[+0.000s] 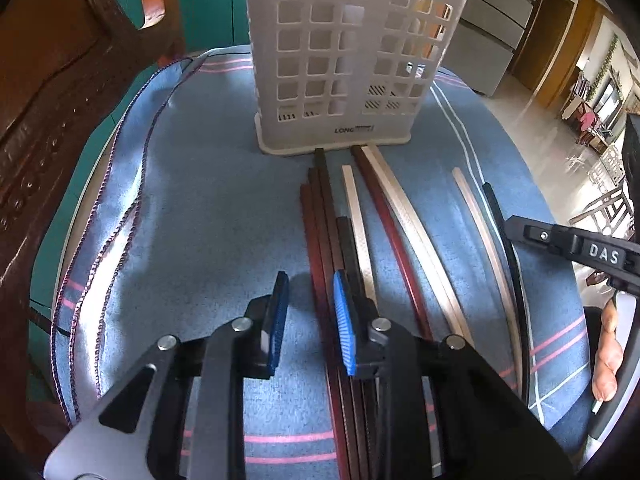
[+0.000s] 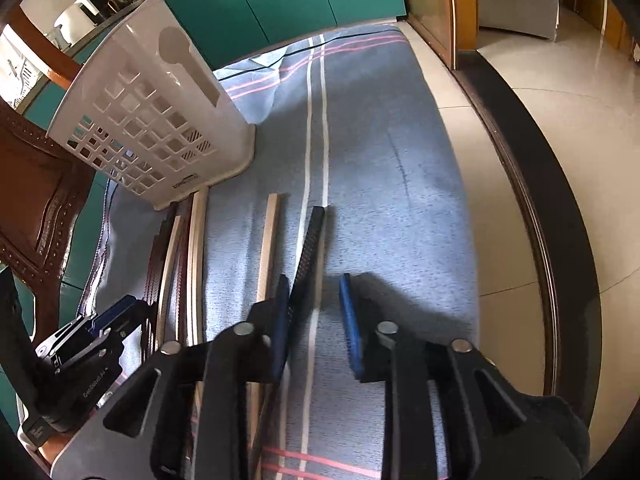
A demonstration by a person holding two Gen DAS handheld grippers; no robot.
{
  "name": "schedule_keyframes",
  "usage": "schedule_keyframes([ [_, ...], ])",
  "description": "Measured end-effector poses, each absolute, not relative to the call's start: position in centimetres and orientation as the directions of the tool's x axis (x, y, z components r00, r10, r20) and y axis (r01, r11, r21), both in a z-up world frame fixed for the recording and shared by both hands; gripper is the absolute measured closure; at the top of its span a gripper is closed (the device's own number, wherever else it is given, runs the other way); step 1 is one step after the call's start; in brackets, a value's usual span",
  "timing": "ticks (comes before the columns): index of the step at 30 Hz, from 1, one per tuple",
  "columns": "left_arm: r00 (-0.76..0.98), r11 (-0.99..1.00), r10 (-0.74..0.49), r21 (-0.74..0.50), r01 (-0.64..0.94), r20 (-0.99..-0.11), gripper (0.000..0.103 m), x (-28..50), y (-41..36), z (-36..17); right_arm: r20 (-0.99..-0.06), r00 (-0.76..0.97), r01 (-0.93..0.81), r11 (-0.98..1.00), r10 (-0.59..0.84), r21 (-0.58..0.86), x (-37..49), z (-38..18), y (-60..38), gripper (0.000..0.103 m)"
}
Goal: Organize utensils
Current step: 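Close the right tool on a dark chopstick while the left tool grasps a dark brown chopstick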
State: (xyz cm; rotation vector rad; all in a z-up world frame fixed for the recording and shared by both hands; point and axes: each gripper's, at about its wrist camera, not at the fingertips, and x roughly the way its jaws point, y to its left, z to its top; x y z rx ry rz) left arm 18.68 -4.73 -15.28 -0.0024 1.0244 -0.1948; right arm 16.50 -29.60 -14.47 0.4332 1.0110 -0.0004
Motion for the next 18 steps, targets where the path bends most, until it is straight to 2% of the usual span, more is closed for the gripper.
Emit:
schedule_keyframes([
  [3, 0.512, 0.987, -0.131, -0.064, 0.146, -0.849, 0.085, 18.5, -4.6, -15.2, -0.822, 0.535, 0.195, 0.918, 0.195, 0.345, 16.5, -14.6, -29.5, 0.071],
  [5, 0.510, 0.990, -0.113, -0.051, 0.135, -0.852, 0.085, 18.3, -4.2, -15.2, -0.822, 0.535, 0.195, 0.919, 0.194, 0.343, 16.5, -14.6, -29.5, 0.071],
  [10, 0.518, 0.994, -0.055, 0.001, 0.108, -0.853, 0.085, 18.2, -3.4, -15.0, -0.822, 0.537, 0.183, 0.925, 0.190, 0.333, 16.5, -14.5, -29.0, 0.063],
  [18, 0.525, 0.998, -0.012, 0.020, 0.056, -0.851, 0.085, 17.8, -1.8, -14.3, -0.785, 0.556, 0.088, 0.920, 0.272, 0.381, 16.4, -13.9, -27.4, 0.062],
])
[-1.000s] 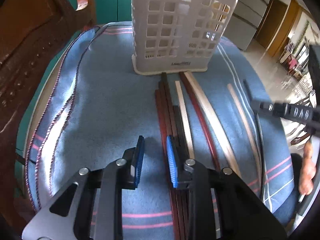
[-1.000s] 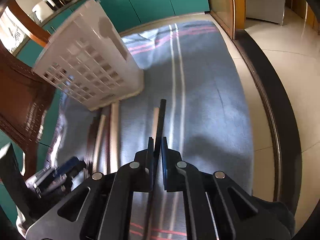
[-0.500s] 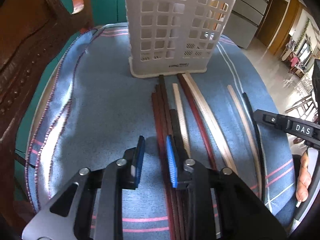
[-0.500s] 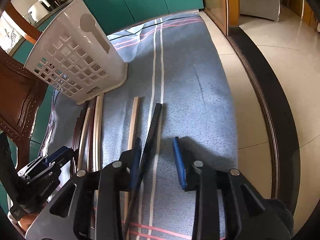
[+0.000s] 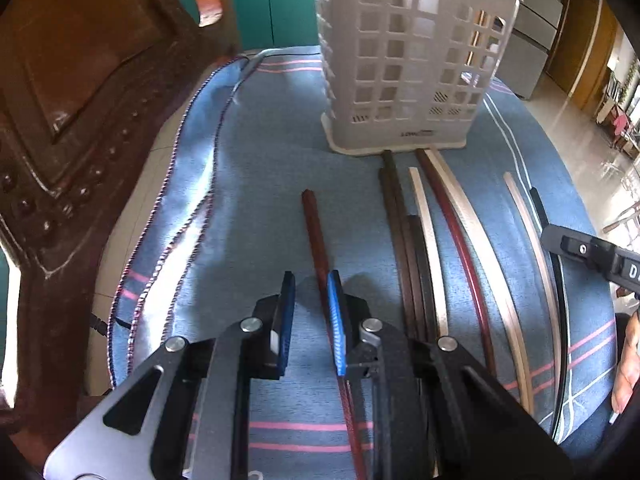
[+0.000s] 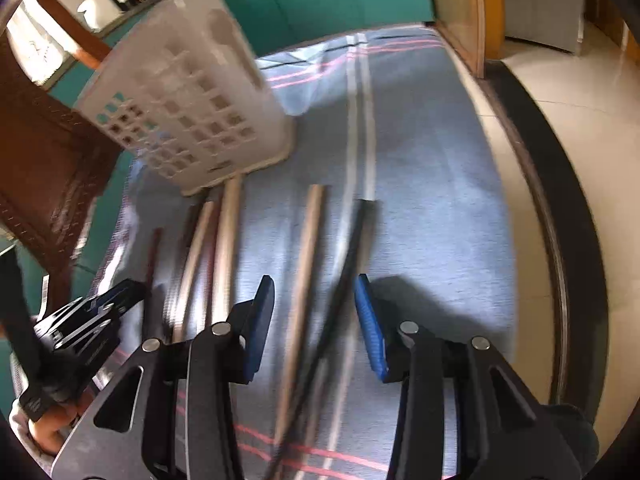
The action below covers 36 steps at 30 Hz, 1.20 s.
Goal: Organize utensils
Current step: 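Close the right tool on a dark chopstick while the left tool grasps a dark brown chopstick, then lift both held chopsticks and carry them above the white caddy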
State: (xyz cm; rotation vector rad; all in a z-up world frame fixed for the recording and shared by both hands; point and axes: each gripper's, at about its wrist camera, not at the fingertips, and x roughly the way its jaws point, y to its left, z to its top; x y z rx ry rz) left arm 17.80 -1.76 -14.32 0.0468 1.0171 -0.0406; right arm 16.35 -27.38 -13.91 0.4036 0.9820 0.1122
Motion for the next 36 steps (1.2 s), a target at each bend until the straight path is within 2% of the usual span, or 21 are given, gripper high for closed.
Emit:
schedule_keyframes([
  [1, 0.526, 0.999, -0.020, 0.010, 0.053, -0.850, 0.085, 17.8, -1.6, -14.2, -0.781, 0.563, 0.086, 0.921, 0.269, 0.379, 16.3, -13.7, -27.4, 0.061],
  [3, 0.531, 0.998, -0.041, -0.014, 0.056, -0.846, 0.078, 18.0, -1.5, -14.0, -0.776, 0.574, 0.096, 0.920, 0.260, 0.380, 16.1, -13.5, -27.7, 0.060],
  [11, 0.499, 0.999, -0.042, -0.032, 0.029, -0.866, 0.077, 20.2, -1.8, -15.3, -0.806, 0.569, 0.204, 0.922, 0.162, 0.329, 16.0, -13.8, -30.2, 0.060],
  [15, 0.504, 0.999, -0.041, -0.032, 0.026, -0.863, 0.068, 20.1, -2.0, -15.3, -0.821, 0.554, 0.206, 0.934, 0.135, 0.292, 17.1, -14.0, -30.1, 0.060],
  [18, 0.507, 0.999, -0.032, -0.024, 0.022, -0.861, 0.066, 20.4, -2.1, -15.4, -0.827, 0.546, 0.180, 0.945, 0.133, 0.271, 18.0, -13.7, -29.2, 0.060],
  [24, 0.511, 1.000, -0.014, -0.023, -0.012, -0.860, 0.065, 21.7, -2.2, -15.4, -0.861, 0.509, 0.170, 0.982, -0.020, 0.078, 19.9, -14.0, -26.5, 0.061],
  [26, 0.515, 1.000, -0.006, -0.017, -0.016, -0.857, 0.068, 21.9, -2.4, -15.4, -0.858, 0.510, 0.169, 0.985, -0.055, 0.037, 20.0, -14.0, -26.0, 0.068],
  [27, 0.519, 1.000, -0.007, -0.018, -0.016, -0.854, 0.073, 21.8, -2.6, -15.4, -0.855, 0.516, 0.157, 0.987, -0.049, 0.039, 20.0, -14.0, -25.9, 0.082],
  [28, 0.524, 1.000, -0.008, -0.020, -0.016, -0.851, 0.077, 21.7, -2.6, -15.4, -0.855, 0.518, 0.148, 0.987, -0.027, 0.058, 20.0, -13.9, -25.9, 0.090],
  [30, 0.526, 1.000, -0.013, -0.025, -0.016, -0.850, 0.095, 21.6, -2.6, -15.4, -0.855, 0.519, 0.142, 0.987, -0.007, 0.078, 20.0, -13.8, -26.0, 0.094],
  [36, 0.570, 0.998, -0.052, -0.061, 0.005, -0.820, 0.096, 19.8, -2.8, -13.0, -0.818, 0.566, 0.099, 0.977, 0.100, 0.188, 19.0, -11.7, -26.5, 0.096],
])
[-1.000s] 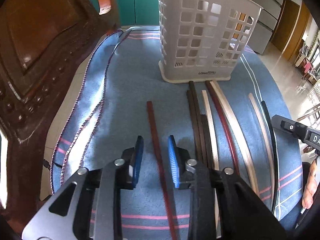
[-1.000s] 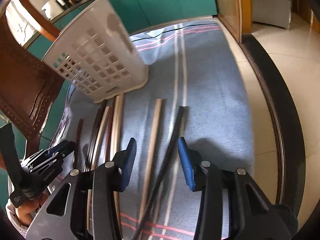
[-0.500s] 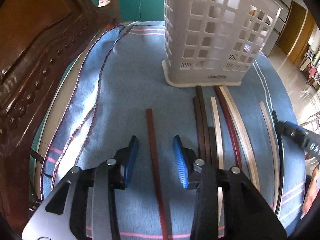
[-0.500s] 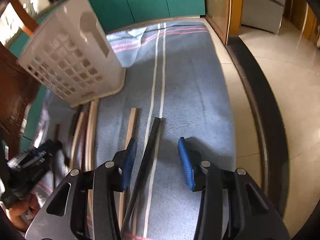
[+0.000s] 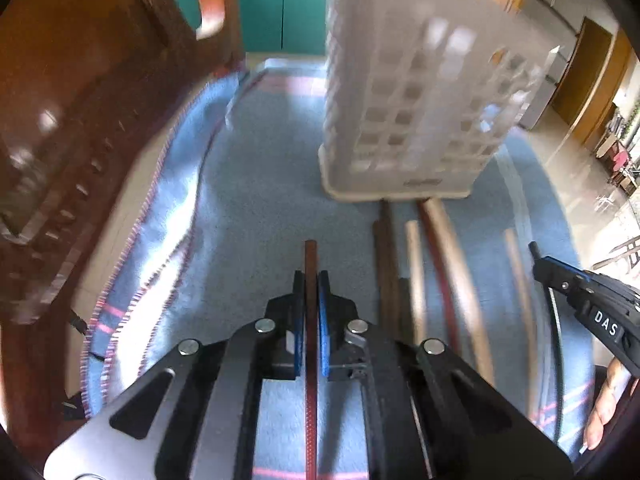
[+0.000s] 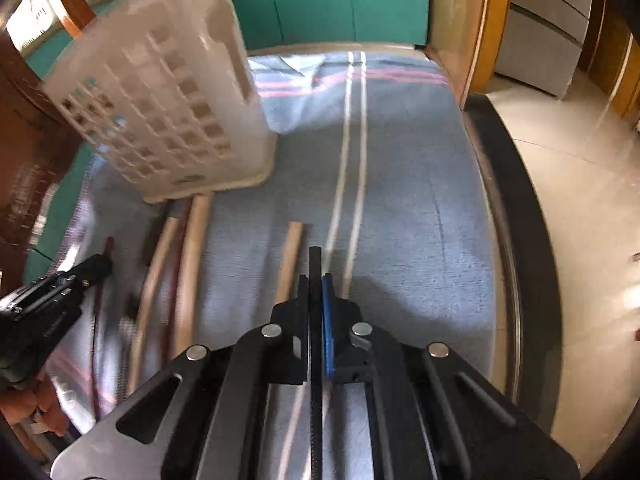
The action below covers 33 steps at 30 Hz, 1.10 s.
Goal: Organize utensils
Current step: 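Lift both held chopsticks and carry them above the white caddy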
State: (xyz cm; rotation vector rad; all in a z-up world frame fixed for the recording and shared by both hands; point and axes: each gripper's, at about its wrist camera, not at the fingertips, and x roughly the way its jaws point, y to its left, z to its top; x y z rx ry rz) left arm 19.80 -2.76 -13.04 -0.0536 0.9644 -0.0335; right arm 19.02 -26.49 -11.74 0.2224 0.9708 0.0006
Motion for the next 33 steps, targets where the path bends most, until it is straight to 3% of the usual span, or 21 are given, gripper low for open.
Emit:
schedule_keyframes([
  [7, 0.747, 0.995, -0.098, -0.086, 0.054, -0.658, 0.096, 16.2, -3.1, -3.6, -0.687, 0.693, 0.009, 0.950, 0.219, 0.311, 15.6, -3.4, -27.0, 0.096],
  [20, 0.923, 0.974, -0.178, -0.193, 0.117, -0.340, 0.096, 13.2, -2.0, 9.6, -0.403, 0.884, -0.119, 0.947, 0.237, 0.297, 12.4, 10.3, -27.1, 0.096],
  [28, 0.988, 0.927, -0.087, -0.374, 0.032, -0.130, 0.096, 15.3, 0.7, 12.0, -0.185, 0.967, -0.107, 0.936, 0.177, 0.336, 12.8, 16.5, -28.2, 0.096],
  [31, 0.993, 0.919, -0.046, -0.394, 0.001, -0.106, 0.096, 16.3, 0.9, 12.0, -0.094, 0.990, -0.073, 0.943, 0.109, 0.324, 12.7, 17.7, -28.5, 0.096],
  [33, 0.991, 0.928, -0.022, -0.371, -0.027, -0.129, 0.096, 17.6, 0.8, 11.7, -0.109, 0.990, -0.054, 0.955, 0.089, 0.291, 13.9, 17.5, -28.1, 0.096],
])
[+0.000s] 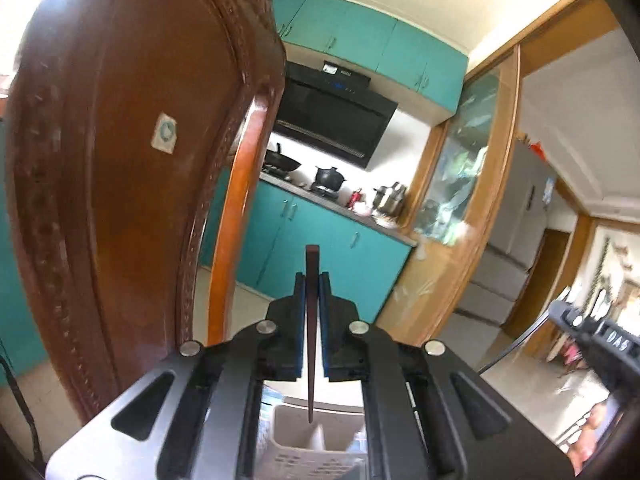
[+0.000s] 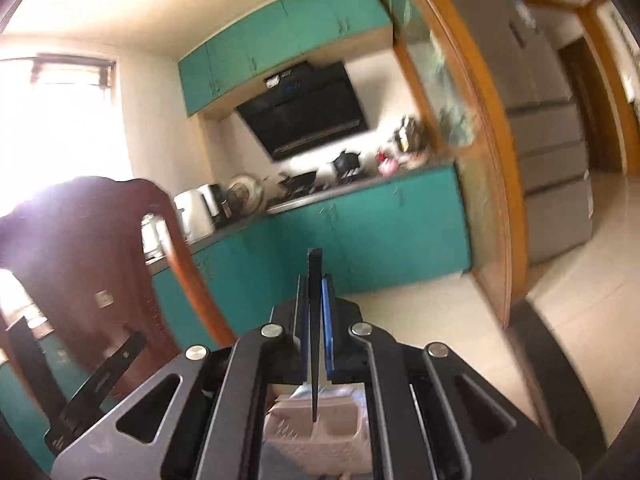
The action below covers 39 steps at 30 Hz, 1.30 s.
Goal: Organize utensils
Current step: 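Lift both held chopsticks and carry them above the white caddy, then open both tools to drop the chopsticks into the caddy, then move both tools back down to the remaining chopsticks on the cloth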
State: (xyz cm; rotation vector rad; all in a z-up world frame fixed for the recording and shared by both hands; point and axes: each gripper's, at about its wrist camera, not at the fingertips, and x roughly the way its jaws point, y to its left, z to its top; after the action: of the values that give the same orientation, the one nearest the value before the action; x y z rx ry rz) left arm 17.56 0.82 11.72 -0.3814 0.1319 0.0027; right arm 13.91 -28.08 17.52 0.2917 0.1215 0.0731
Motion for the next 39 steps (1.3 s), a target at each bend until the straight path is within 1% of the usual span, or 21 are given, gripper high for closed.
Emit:
schedule_keyframes([
  [4, 0.978, 0.938, -0.024, -0.342, -0.051, -0.209, 0.096, 19.9, 0.0, 9.3, -0.189, 0.978, -0.036, 0.965, 0.088, 0.260, 17.3, 14.0, -27.3, 0.096],
  [7, 0.967, 0.947, -0.022, -0.315, -0.061, -0.254, 0.096, 20.8, -0.6, 7.8, -0.242, 0.967, -0.015, 0.972, 0.074, 0.236, 19.1, 11.1, -26.7, 0.096],
  [10, 0.957, 0.954, -0.028, -0.294, -0.060, -0.287, 0.096, 21.4, -0.9, 6.9, -0.288, 0.954, -0.015, 0.969, 0.088, 0.247, 20.2, 8.9, -26.3, 0.096],
  [15, 0.949, 0.963, -0.041, -0.265, -0.046, -0.314, 0.096, 22.2, -1.5, 6.1, -0.331, 0.940, 0.001, 0.972, 0.079, 0.236, 20.3, 7.4, -26.1, 0.096],
  [16, 0.948, 0.964, -0.042, -0.263, -0.045, -0.316, 0.095, 22.1, -1.5, 6.1, -0.336, 0.939, 0.003, 0.971, 0.080, 0.239, 20.1, 7.4, -26.1, 0.094],
  [17, 0.947, 0.964, -0.043, -0.261, -0.044, -0.319, 0.091, 22.4, -1.7, 6.1, -0.333, 0.940, 0.004, 0.969, 0.080, 0.246, 19.7, 7.3, -26.3, 0.090],
  [18, 0.946, 0.965, -0.050, -0.261, -0.038, -0.319, 0.085, 22.2, -1.7, 6.0, -0.326, 0.942, 0.006, 0.968, 0.079, 0.250, 19.4, 7.5, -26.5, 0.080],
  [19, 0.946, 0.964, -0.053, -0.263, -0.035, -0.319, 0.081, 22.0, -1.6, 6.0, -0.320, 0.945, 0.009, 0.968, 0.074, 0.250, 18.9, 7.5, -26.7, 0.069],
  [20, 0.946, 0.963, -0.056, -0.266, -0.034, -0.321, 0.077, 21.7, -1.5, 5.9, -0.310, 0.948, 0.016, 0.968, 0.064, 0.250, 18.0, 7.6, -27.0, 0.066],
  [23, 0.942, 0.961, -0.065, -0.273, -0.029, -0.328, 0.073, 20.2, -0.9, 5.6, -0.283, 0.957, 0.021, 0.965, 0.056, 0.260, 15.5, 7.8, -28.0, 0.062],
  [24, 0.940, 0.962, -0.068, -0.270, -0.027, -0.335, 0.072, 19.6, -0.7, 5.3, -0.271, 0.961, 0.026, 0.963, 0.049, 0.267, 14.2, 7.7, -28.5, 0.059],
  [25, 0.934, 0.964, -0.074, -0.266, -0.023, -0.350, 0.072, 19.0, -0.7, 4.9, -0.265, 0.963, 0.030, 0.962, 0.044, 0.271, 13.2, 7.4, -28.9, 0.056],
  [28, 0.896, 0.975, -0.095, -0.223, -0.005, -0.435, 0.071, 17.4, -1.2, 2.3, -0.282, 0.959, 0.070, 0.959, 0.010, 0.274, 10.3, 5.5, -30.1, 0.055],
  [29, 0.876, 0.980, -0.101, -0.199, 0.006, -0.471, 0.072, 17.2, -1.6, 1.2, -0.301, 0.954, 0.089, 0.957, -0.002, 0.274, 9.8, 4.6, -30.4, 0.055],
  [30, 0.847, 0.986, -0.110, -0.167, 0.026, -0.520, 0.072, 17.2, -2.2, -0.3, -0.349, 0.937, 0.118, 0.955, -0.017, 0.272, 9.6, 3.0, -30.7, 0.054],
  [31, 0.799, 0.989, -0.129, -0.138, 0.058, -0.587, 0.072, 17.4, -3.0, -2.6, -0.411, 0.912, 0.139, 0.954, -0.018, 0.266, 9.7, 1.3, -30.8, 0.054],
  [32, 0.770, 0.988, -0.145, -0.131, 0.080, -0.621, 0.071, 17.5, -3.4, -3.8, -0.462, 0.887, 0.143, 0.955, -0.007, 0.260, 10.1, -0.1, -30.8, 0.054],
  [34, 0.673, 0.987, -0.160, -0.105, 0.122, -0.723, 0.071, 17.8, -4.7, -7.7, -0.624, 0.779, 0.112, 0.965, 0.062, 0.235, 11.5, -4.8, -30.1, 0.054],
  [35, 0.620, 0.986, -0.159, -0.097, 0.133, -0.768, 0.072, 18.0, -5.2, -9.6, -0.679, 0.731, 0.119, 0.968, 0.067, 0.223, 11.9, -6.7, -29.6, 0.054],
  [37, 0.568, 0.982, -0.177, -0.110, 0.151, -0.804, 0.071, 18.0, -5.8, -11.6, -0.737, 0.669, 0.118, 0.966, 0.092, 0.228, 12.3, -9.4, -28.8, 0.054],
  [39, 0.522, 0.981, -0.174, -0.103, 0.163, -0.835, 0.072, 18.1, -6.4, -13.1, -0.763, 0.635, 0.099, 0.965, 0.126, 0.242, 12.6, -11.0, -27.9, 0.054],
])
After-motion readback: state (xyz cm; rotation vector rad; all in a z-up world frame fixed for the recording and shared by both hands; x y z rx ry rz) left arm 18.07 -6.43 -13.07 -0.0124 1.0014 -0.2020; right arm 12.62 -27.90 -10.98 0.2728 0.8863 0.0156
